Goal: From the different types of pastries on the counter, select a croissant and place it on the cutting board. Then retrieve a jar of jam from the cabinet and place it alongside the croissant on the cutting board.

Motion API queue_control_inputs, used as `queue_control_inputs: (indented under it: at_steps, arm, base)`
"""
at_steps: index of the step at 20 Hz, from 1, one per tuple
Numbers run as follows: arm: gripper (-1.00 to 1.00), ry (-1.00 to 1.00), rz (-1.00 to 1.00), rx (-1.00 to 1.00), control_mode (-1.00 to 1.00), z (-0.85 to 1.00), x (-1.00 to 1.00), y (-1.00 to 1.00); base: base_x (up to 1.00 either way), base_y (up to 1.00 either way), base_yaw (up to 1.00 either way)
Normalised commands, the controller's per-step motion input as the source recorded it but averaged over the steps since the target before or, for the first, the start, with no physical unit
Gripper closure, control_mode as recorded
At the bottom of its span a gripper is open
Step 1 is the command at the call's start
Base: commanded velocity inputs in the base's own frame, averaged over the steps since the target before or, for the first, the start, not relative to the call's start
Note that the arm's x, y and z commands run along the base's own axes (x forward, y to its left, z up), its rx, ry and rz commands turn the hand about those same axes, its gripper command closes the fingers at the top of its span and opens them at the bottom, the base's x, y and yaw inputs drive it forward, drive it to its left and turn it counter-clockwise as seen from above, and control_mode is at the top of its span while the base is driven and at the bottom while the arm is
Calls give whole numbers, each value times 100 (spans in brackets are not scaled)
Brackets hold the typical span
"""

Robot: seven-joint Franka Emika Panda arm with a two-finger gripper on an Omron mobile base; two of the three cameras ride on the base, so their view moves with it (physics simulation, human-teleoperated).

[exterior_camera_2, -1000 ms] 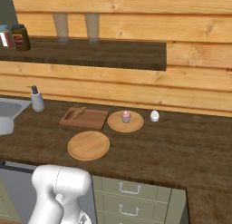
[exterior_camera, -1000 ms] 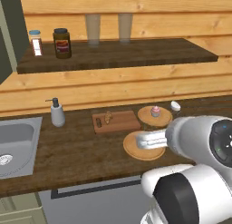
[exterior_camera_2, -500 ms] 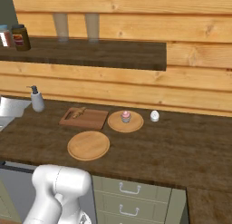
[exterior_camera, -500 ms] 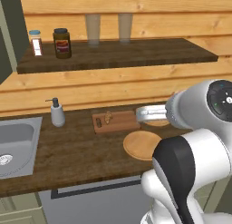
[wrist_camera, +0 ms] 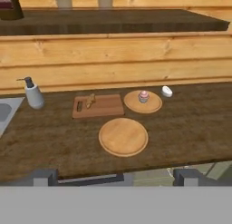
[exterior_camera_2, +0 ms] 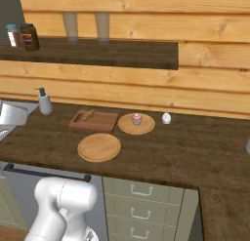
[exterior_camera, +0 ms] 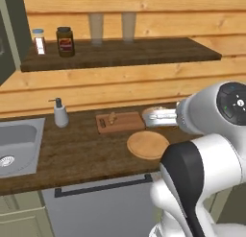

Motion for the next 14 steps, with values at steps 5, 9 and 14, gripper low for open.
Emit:
queue_control_inputs:
  at_steps: [5, 9, 14]
  arm:
    - [-100, 0, 0, 0, 100, 0, 0, 0]
    - [-100, 0, 0, 0, 100, 0, 0, 0]
    - [-100, 0, 0, 0, 100, 0, 0, 0]
  base:
    - [-53, 3, 0]
    - [-4, 19, -4]
    - [-19, 22, -10]
